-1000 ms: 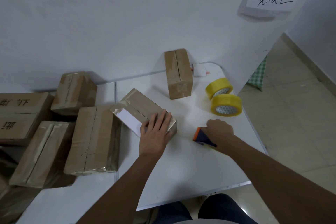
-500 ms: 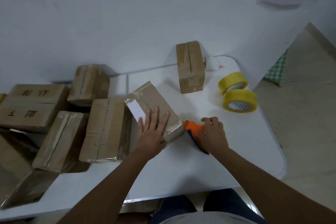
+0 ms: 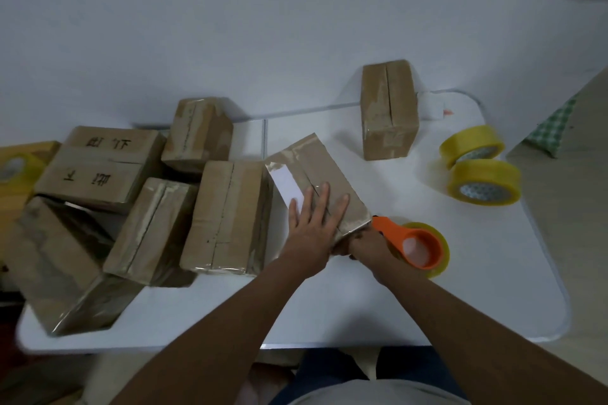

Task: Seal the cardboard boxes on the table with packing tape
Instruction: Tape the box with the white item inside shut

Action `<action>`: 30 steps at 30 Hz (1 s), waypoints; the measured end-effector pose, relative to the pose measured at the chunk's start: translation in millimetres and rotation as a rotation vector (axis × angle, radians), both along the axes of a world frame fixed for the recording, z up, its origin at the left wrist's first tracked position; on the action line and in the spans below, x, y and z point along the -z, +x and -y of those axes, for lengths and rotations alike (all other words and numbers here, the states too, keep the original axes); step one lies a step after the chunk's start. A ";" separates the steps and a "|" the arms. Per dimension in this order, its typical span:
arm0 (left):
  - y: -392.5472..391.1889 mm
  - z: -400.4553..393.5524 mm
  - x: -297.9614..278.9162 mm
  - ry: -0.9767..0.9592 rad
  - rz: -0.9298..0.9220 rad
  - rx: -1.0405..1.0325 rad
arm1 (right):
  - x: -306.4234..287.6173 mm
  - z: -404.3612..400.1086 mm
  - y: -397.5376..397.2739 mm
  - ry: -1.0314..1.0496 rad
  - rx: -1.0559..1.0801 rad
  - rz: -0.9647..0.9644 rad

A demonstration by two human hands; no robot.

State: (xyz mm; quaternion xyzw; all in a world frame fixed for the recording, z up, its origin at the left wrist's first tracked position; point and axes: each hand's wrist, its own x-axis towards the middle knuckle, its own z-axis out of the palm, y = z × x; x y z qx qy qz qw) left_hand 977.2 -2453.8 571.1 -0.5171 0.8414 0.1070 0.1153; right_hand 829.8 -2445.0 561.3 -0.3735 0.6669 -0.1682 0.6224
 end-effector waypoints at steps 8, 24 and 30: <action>2.3 3.2 2.8 -0.025 -0.012 0.011 | 4.8 -10.4 -17.7 -0.101 0.088 -0.182; 51.3 -0.4 -10.2 0.025 -0.149 0.189 | 27.6 -41.3 -64.2 -0.106 -0.126 -0.663; 57.8 -20.2 -5.5 0.010 -0.243 0.081 | -33.3 -23.4 -55.8 -0.153 -0.333 -0.625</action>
